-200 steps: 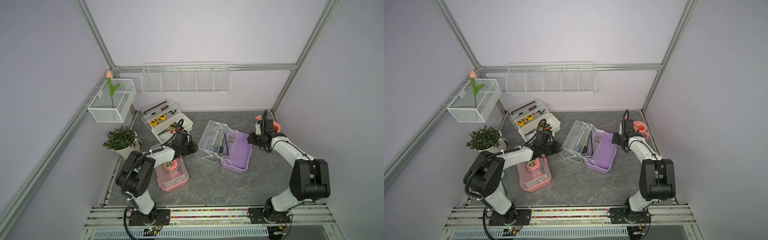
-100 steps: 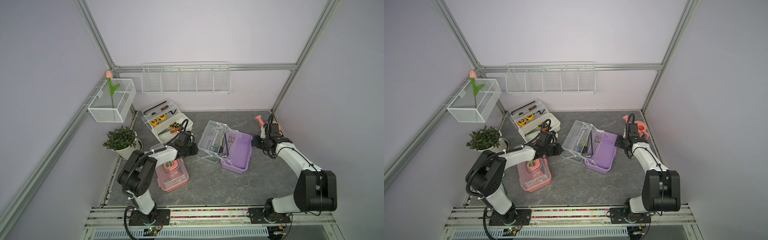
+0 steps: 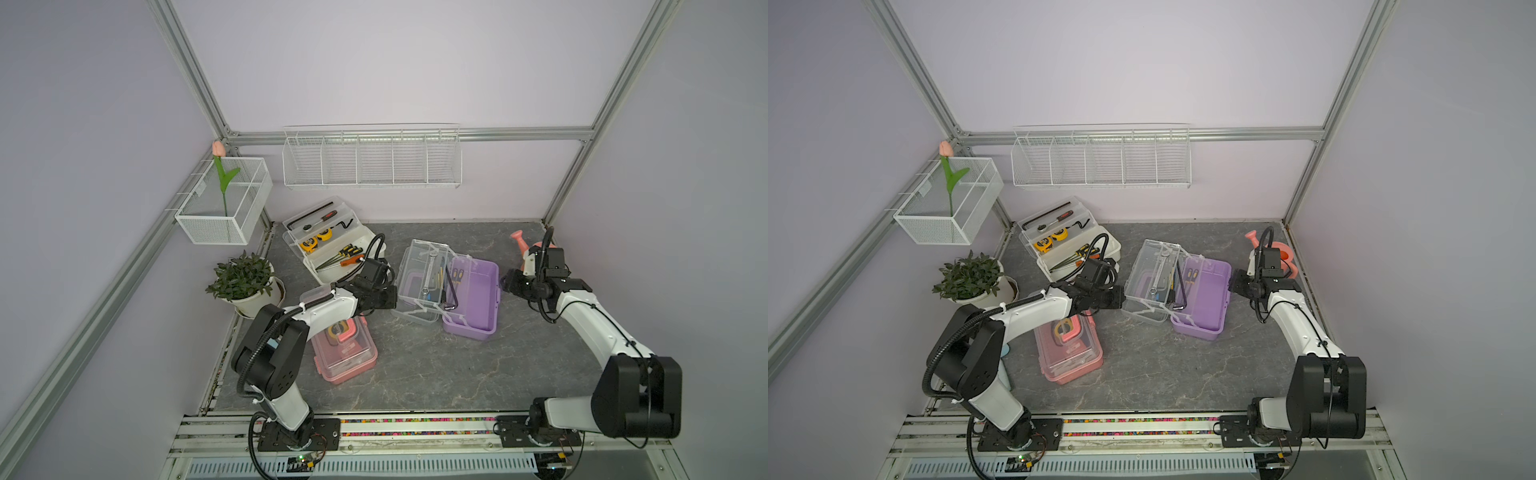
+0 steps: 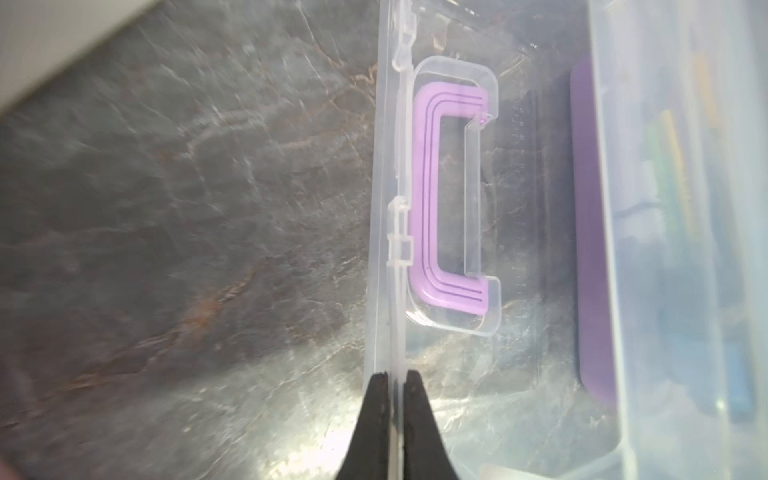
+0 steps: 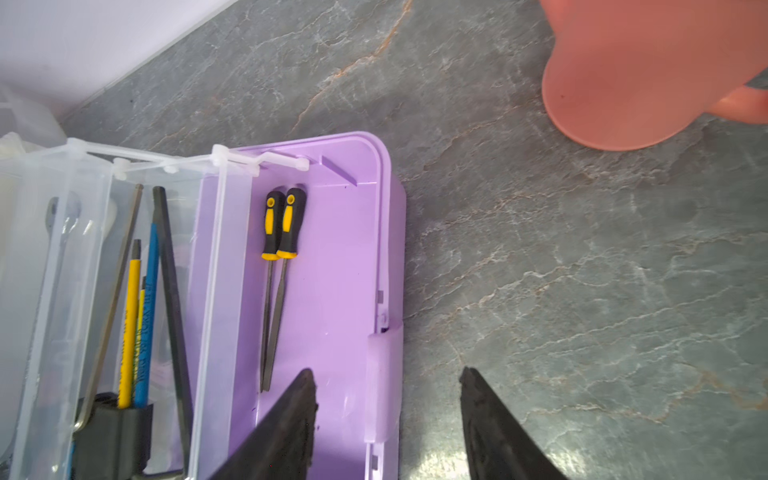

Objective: Close toolboxes
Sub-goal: Close the toolbox lid.

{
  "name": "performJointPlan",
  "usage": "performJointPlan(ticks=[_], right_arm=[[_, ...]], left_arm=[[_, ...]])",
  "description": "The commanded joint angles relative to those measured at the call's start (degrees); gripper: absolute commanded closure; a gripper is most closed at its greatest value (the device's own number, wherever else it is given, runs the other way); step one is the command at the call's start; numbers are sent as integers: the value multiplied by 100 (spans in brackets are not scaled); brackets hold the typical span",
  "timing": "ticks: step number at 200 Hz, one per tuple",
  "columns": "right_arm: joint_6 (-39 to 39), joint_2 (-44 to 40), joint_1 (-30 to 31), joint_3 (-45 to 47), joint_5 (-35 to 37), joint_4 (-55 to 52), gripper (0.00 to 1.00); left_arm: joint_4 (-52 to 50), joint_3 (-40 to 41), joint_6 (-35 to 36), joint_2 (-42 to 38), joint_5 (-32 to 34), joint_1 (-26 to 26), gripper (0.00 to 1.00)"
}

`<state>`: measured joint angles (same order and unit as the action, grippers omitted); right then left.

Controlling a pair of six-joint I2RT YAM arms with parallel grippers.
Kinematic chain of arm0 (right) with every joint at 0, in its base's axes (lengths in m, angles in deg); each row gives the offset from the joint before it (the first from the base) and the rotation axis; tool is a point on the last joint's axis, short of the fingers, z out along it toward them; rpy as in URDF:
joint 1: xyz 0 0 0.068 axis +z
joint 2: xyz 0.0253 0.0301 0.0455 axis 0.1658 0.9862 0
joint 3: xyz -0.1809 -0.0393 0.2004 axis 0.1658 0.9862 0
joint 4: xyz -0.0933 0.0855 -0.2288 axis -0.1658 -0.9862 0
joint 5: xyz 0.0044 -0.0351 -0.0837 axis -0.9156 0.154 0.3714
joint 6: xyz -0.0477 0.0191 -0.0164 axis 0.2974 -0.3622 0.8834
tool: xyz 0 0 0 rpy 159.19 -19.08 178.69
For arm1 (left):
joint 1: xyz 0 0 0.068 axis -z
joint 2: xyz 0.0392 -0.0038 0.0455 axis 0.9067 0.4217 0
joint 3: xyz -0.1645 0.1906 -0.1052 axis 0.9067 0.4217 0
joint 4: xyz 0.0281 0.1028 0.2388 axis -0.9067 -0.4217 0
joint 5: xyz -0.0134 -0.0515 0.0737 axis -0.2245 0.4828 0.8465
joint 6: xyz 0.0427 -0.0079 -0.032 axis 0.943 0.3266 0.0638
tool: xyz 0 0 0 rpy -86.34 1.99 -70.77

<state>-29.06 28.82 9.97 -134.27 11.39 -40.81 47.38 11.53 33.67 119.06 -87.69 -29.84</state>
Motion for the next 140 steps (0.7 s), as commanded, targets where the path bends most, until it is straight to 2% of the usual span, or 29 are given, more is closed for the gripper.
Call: performJointPlan(ticks=[1,64,115,140], right_arm=[[-175,-147,117,111,-414,170,42],[-495,-256,339,215,-1105,573,43],[-972,-358,457,275,-1931,1290,46],[-1092,-447,529,336,-2076,1507,46]], left_arm=[[-317,-510,450,-427,1018,137,96],[-406,-939,1103,-792,1505,378,95],[-419,-1423,2250,-758,3044,1600,92],[-384,-1600,2514,-680,3468,1954,92]])
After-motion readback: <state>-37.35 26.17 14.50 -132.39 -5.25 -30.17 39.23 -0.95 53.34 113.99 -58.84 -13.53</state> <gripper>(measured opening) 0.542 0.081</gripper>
